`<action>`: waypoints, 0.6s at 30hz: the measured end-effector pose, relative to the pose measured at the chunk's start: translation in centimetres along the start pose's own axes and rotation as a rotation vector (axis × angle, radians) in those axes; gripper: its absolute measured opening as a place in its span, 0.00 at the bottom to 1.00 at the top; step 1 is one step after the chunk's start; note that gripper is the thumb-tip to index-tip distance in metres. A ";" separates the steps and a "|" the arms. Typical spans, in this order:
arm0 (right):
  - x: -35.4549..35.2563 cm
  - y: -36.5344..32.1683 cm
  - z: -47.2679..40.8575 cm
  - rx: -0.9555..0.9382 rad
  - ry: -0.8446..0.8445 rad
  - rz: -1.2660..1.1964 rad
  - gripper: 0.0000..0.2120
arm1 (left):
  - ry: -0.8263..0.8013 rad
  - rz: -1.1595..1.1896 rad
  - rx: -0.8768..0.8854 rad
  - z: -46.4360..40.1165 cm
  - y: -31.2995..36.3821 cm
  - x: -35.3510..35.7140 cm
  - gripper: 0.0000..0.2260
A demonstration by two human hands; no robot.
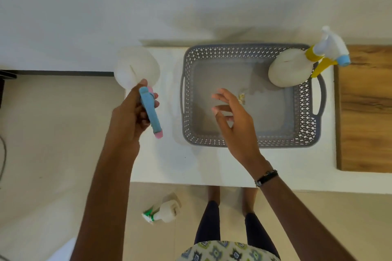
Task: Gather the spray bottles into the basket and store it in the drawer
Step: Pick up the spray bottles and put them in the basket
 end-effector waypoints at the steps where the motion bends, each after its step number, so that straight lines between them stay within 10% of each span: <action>1: 0.2 -0.6 -0.2 -0.021 0.004 0.009 0.19 | -0.068 0.053 -0.012 1.2 0.5 0.2 0.13; 8: 1.2 -2.8 -2.1 -0.309 -0.042 0.254 0.32 | -0.312 0.239 -0.193 5.4 -0.4 4.3 0.15; 18: -1.5 0.7 -2.8 -0.433 0.092 0.348 0.19 | -0.487 0.280 -0.277 3.8 -1.9 10.5 0.13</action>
Point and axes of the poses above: each hand's wrist, its own z-axis away from the middle knuckle, its own x-axis out of the palm, y = z × x, the point moved 3 cm from there along -z, towards the middle knuckle, and after that the axes turned 9 degrees about -z, right-handed, at the moved point
